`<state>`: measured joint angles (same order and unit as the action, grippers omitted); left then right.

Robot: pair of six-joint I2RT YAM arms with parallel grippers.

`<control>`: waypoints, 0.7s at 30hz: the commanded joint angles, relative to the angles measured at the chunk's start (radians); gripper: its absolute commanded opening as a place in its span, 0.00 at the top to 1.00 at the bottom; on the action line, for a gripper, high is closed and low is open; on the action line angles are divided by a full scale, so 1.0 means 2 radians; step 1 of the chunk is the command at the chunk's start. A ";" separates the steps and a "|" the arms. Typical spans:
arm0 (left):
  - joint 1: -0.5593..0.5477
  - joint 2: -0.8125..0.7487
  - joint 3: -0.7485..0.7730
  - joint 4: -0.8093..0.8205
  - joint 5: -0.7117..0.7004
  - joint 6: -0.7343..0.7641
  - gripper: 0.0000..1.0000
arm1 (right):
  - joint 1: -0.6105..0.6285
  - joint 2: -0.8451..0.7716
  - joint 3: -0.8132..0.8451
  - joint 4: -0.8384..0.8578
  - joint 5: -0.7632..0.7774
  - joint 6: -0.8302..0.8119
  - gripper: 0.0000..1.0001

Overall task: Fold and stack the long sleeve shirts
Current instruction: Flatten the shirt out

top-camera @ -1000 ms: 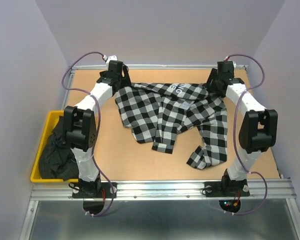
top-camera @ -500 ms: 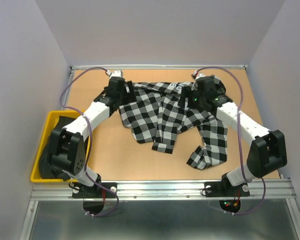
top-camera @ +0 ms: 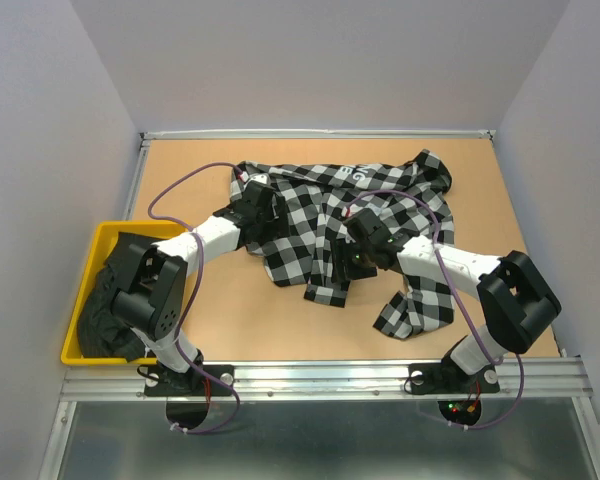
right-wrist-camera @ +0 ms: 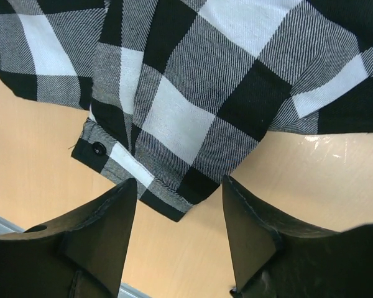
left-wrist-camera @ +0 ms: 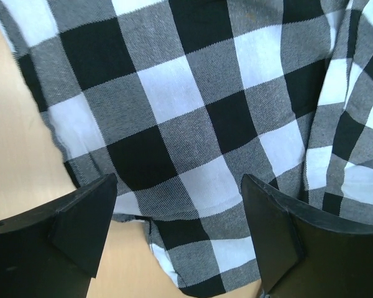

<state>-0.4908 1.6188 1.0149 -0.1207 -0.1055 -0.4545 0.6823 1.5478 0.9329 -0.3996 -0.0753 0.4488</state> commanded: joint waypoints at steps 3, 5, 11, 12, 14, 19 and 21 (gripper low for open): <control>-0.018 0.033 -0.001 0.016 0.004 -0.014 0.08 | 0.016 0.014 -0.022 0.022 0.013 0.046 0.37; -0.023 0.043 0.000 0.016 0.003 -0.014 0.08 | 0.022 0.017 -0.026 0.022 0.013 0.053 0.37; -0.028 0.060 -0.002 0.014 0.005 -0.014 0.08 | 0.034 0.023 -0.032 0.023 0.015 0.066 0.41; -0.028 0.063 -0.003 0.011 0.005 -0.014 0.08 | 0.035 0.021 -0.031 0.023 0.017 0.066 0.51; -0.028 0.065 -0.007 0.007 0.007 -0.014 0.08 | 0.035 0.010 -0.024 0.022 0.027 0.066 0.74; -0.028 0.066 -0.027 -0.001 0.009 -0.013 0.09 | 0.035 -0.010 0.019 0.011 0.076 0.042 0.99; -0.028 0.067 -0.033 -0.007 0.016 -0.011 0.09 | 0.034 -0.008 0.062 -0.003 0.110 0.022 1.00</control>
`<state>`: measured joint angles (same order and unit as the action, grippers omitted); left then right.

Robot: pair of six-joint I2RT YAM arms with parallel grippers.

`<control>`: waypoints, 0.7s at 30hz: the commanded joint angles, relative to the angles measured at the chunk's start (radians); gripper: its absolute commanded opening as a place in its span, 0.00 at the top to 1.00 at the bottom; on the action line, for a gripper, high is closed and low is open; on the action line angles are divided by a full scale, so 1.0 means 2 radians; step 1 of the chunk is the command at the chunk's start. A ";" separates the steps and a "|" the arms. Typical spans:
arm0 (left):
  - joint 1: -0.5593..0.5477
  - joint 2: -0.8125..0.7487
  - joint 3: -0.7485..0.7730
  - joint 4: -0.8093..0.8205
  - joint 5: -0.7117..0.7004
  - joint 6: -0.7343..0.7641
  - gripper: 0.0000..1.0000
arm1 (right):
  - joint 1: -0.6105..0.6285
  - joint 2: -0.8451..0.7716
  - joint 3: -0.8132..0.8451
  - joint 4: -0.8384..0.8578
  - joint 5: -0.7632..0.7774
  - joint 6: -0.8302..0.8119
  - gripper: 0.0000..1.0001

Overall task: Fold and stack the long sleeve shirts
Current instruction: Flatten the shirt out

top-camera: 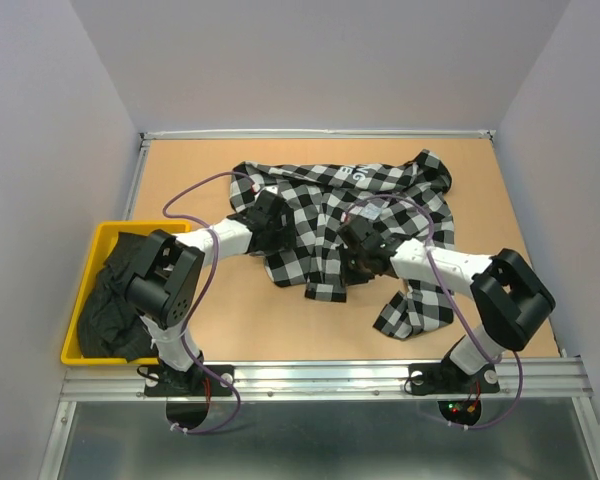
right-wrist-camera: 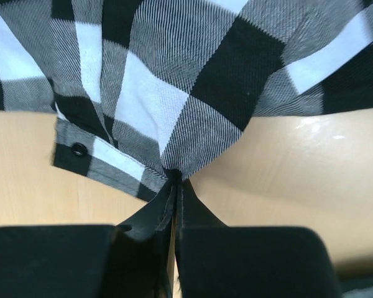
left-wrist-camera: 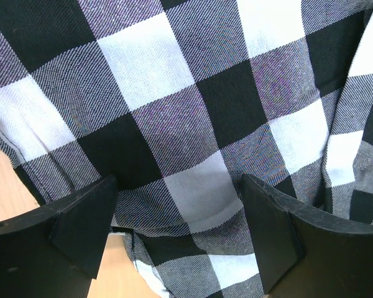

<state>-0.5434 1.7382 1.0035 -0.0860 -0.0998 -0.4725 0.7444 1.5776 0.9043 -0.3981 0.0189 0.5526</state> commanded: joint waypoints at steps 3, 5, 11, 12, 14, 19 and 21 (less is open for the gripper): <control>-0.002 0.003 -0.037 -0.034 0.025 0.001 0.09 | -0.013 -0.013 0.131 -0.017 0.112 -0.056 0.99; -0.002 -0.001 -0.044 -0.050 0.037 0.008 0.08 | -0.043 0.000 0.195 -0.022 0.132 -0.081 0.99; -0.002 -0.020 -0.069 -0.070 0.063 0.029 0.08 | -0.118 0.066 0.417 -0.022 0.177 -0.166 0.99; -0.002 -0.028 -0.073 -0.076 0.065 0.031 0.08 | -0.126 0.095 0.446 -0.021 0.180 -0.176 0.99; -0.002 -0.040 -0.084 -0.080 0.075 0.035 0.08 | -0.148 0.141 0.534 -0.020 0.185 -0.199 0.99; -0.002 -0.064 -0.105 -0.089 0.126 0.051 0.08 | -0.175 0.235 0.710 -0.012 0.195 -0.245 0.99; -0.002 -0.074 -0.114 -0.096 0.140 0.055 0.08 | -0.184 0.260 0.768 0.010 0.192 -0.258 0.99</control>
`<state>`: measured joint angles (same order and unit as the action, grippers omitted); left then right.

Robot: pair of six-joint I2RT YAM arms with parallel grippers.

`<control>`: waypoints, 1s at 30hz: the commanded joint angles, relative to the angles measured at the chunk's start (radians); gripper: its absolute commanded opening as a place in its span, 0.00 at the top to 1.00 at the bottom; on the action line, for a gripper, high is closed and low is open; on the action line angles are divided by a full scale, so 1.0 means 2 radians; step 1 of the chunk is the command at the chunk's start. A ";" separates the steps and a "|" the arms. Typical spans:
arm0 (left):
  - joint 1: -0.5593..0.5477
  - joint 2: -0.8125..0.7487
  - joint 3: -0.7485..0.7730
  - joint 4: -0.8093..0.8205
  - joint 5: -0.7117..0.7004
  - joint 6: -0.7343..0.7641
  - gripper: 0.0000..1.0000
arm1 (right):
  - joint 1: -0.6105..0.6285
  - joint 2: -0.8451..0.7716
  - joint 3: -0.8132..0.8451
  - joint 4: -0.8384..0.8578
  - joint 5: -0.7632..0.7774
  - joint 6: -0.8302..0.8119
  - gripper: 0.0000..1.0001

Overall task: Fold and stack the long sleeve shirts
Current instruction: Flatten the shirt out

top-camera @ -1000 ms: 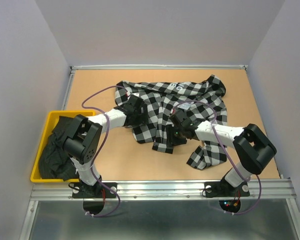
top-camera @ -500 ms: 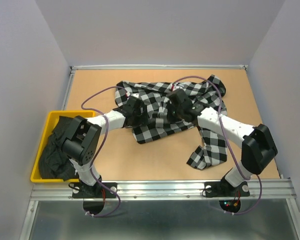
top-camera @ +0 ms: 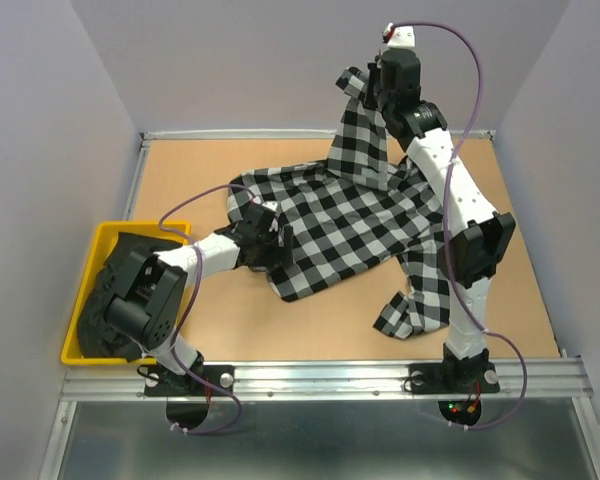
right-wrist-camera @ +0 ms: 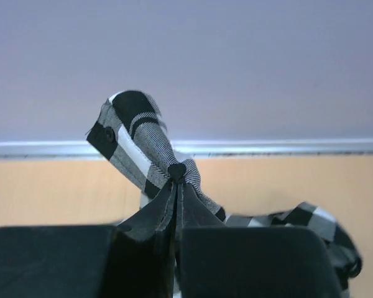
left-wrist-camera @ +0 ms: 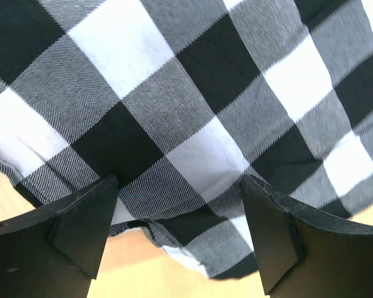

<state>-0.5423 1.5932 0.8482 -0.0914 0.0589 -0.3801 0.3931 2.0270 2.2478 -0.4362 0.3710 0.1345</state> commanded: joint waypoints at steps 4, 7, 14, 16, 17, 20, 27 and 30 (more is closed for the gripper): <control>-0.003 -0.022 -0.050 -0.097 0.068 0.006 0.08 | -0.012 0.057 0.099 0.149 0.011 -0.105 0.99; -0.003 -0.029 -0.057 -0.094 0.076 0.004 0.08 | -0.012 0.058 0.068 0.257 0.006 -0.145 1.00; -0.003 -0.044 -0.071 -0.096 0.093 0.001 0.08 | -0.014 0.084 0.043 0.439 -0.023 -0.230 0.99; -0.003 -0.050 -0.073 -0.099 0.099 0.001 0.08 | -0.014 0.099 0.056 0.449 -0.037 -0.249 0.99; -0.003 -0.050 -0.074 -0.099 0.098 -0.001 0.08 | -0.014 0.104 0.060 0.450 -0.043 -0.250 0.98; -0.003 -0.056 -0.070 -0.103 0.091 -0.002 0.08 | -0.014 0.112 0.033 0.448 -0.065 -0.237 0.83; 0.000 -0.064 -0.028 -0.112 0.050 -0.014 0.05 | -0.013 0.102 -0.032 0.353 -0.055 -0.178 0.33; 0.007 -0.075 -0.006 -0.107 0.030 -0.028 0.05 | -0.013 0.048 -0.114 0.333 -0.045 -0.143 0.24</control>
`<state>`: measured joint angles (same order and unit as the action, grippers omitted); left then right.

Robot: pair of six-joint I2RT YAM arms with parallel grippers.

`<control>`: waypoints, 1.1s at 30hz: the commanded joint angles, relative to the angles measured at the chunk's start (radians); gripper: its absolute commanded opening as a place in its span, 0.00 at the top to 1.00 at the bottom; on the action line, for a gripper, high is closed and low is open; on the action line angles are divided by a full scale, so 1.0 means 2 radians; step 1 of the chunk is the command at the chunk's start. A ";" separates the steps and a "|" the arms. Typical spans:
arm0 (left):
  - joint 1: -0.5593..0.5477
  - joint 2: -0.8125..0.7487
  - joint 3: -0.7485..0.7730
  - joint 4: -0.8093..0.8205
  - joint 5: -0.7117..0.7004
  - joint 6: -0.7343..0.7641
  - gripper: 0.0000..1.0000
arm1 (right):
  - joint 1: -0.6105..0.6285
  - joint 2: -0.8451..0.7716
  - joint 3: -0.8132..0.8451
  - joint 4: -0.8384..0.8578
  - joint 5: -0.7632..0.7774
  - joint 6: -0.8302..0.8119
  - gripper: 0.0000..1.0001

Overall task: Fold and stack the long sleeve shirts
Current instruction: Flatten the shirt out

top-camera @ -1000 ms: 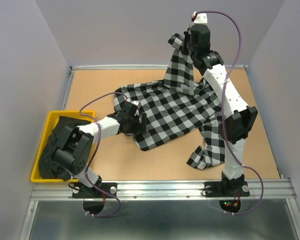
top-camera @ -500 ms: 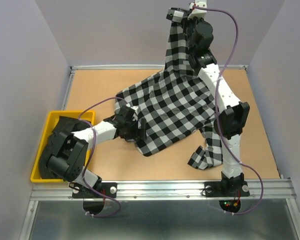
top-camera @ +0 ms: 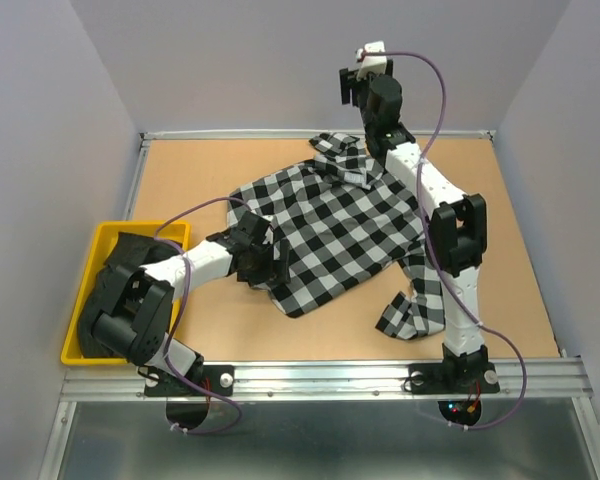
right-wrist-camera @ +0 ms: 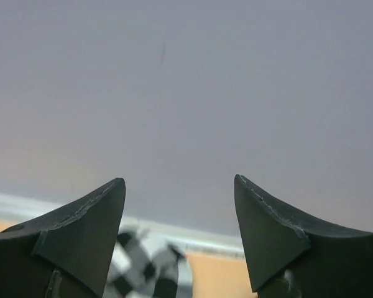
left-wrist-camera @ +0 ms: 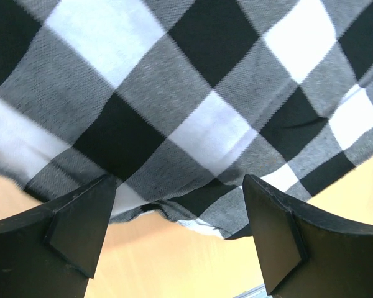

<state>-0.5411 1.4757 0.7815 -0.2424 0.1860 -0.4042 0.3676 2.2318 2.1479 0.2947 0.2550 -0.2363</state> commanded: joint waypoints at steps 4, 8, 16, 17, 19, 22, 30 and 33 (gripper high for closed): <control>0.026 -0.048 0.049 -0.018 -0.062 -0.038 0.05 | -0.001 -0.126 -0.163 -0.069 0.035 0.106 0.23; 0.057 -0.055 0.067 0.001 -0.066 -0.049 0.05 | -0.001 -0.195 -0.257 -0.168 0.044 0.189 0.23; 0.061 0.014 0.098 0.033 -0.062 -0.053 0.05 | -0.050 -0.346 -0.499 -0.281 0.008 0.328 0.23; 0.061 0.021 0.098 0.037 -0.065 -0.053 0.05 | -0.050 -0.346 -0.519 -0.285 0.002 0.339 0.23; 0.062 0.047 0.105 0.044 -0.072 -0.054 0.05 | -0.084 -0.383 -0.554 -0.298 -0.010 0.360 0.24; 0.063 0.083 0.122 0.051 -0.080 -0.053 0.05 | -0.130 -0.417 -0.601 -0.325 -0.024 0.377 0.24; 0.088 0.176 0.195 0.045 -0.115 -0.036 0.05 | -0.196 -0.433 -0.666 -0.364 -0.062 0.406 0.24; 0.105 0.220 0.230 0.035 -0.125 -0.026 0.05 | -0.196 -0.416 -0.674 -0.364 -0.081 0.413 0.25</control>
<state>-0.3698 1.8484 1.1732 -0.1547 -0.0067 -0.4885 -0.0151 1.3861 0.8230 -0.4194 0.1562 0.5453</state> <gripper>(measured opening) 0.952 0.756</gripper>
